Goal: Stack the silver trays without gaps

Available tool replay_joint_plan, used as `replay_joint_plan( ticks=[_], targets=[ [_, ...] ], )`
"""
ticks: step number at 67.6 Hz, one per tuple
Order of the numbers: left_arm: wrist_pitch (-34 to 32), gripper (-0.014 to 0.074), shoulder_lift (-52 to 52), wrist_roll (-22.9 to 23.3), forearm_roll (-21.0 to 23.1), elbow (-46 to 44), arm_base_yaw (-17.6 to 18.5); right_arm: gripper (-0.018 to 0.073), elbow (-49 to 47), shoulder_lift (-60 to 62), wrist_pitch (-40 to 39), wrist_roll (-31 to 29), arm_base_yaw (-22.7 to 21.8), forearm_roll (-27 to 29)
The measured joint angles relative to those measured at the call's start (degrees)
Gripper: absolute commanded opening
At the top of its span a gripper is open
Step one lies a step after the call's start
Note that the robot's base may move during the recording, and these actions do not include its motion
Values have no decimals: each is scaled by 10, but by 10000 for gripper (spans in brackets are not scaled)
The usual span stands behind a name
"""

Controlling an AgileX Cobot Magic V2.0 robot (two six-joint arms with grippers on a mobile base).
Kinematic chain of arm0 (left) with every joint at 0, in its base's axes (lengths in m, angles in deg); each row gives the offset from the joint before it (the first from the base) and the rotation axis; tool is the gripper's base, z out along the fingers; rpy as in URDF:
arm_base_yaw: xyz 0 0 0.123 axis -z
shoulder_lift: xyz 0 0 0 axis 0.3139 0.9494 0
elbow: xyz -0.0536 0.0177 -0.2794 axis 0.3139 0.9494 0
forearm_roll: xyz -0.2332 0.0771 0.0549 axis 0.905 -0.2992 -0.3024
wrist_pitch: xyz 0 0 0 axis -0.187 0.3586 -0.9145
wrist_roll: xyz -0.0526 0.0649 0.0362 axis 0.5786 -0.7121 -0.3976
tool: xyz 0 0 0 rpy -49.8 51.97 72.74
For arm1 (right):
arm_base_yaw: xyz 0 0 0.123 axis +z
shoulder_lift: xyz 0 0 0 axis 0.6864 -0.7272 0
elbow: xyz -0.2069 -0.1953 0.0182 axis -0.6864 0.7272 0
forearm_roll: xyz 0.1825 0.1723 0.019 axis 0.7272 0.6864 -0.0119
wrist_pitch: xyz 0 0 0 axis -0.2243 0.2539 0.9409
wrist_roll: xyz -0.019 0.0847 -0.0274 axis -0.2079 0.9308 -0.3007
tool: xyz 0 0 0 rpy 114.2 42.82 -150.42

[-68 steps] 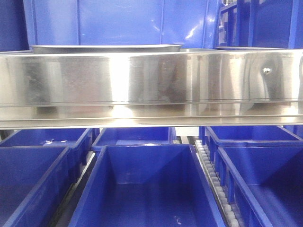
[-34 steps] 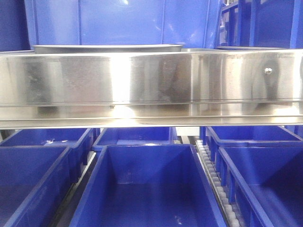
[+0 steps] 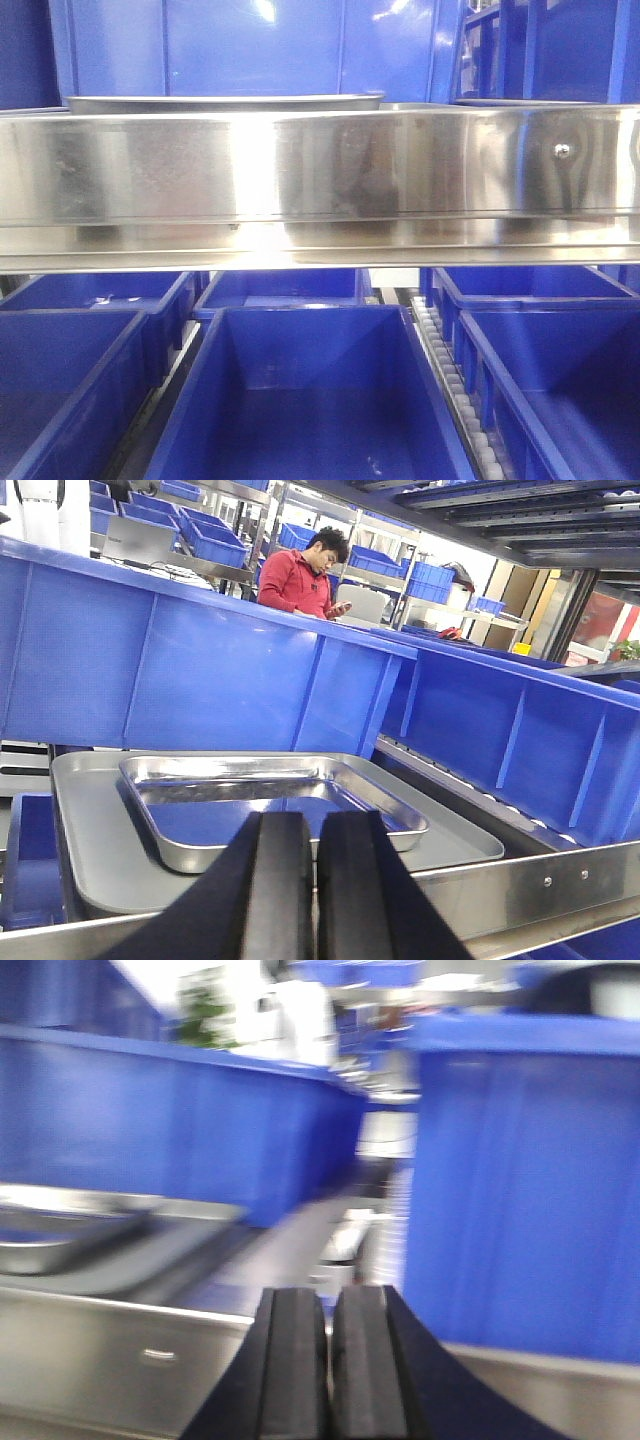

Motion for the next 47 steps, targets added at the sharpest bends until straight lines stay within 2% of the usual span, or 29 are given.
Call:
replay_joint_plan(
  ticks=[5,14,28,47],
  targets=[
    [0,13,0,0,0,0,0,-17,19,24,8,4,-33,1],
    [0,13,0,0,0,0,0,-17,37,87,43,19,-65,1],
    [-1,13,0,0,0,1,0,-17,38,126,118,24,-72,2],
    [-1,13,0,0,0,1,0,-17,38,126,121,25,-72,2]
  ],
)
